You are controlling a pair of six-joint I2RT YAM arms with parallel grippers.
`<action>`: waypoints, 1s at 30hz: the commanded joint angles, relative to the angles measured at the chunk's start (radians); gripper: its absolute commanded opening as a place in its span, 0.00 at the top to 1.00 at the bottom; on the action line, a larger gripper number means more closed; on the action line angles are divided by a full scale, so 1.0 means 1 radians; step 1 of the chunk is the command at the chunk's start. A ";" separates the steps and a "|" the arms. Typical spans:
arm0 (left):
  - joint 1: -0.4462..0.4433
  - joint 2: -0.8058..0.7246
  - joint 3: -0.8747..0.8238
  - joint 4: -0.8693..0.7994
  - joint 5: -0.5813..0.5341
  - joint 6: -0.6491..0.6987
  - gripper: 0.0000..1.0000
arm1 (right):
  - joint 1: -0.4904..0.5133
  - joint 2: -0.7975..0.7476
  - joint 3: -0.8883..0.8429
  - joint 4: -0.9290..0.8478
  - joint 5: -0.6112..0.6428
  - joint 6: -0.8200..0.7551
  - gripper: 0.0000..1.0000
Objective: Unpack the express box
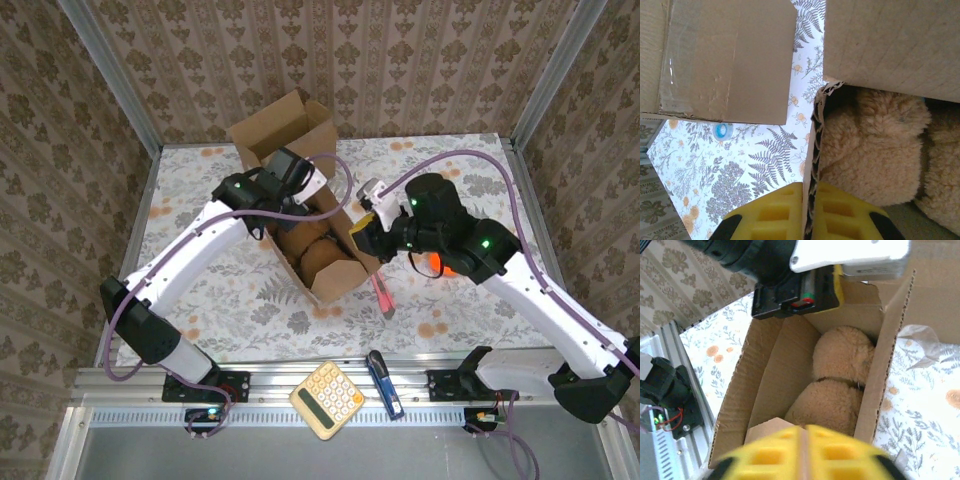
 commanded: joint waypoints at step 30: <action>0.039 -0.015 0.070 -0.044 0.136 -0.040 1.00 | 0.266 0.325 -0.094 0.311 0.483 -0.699 1.00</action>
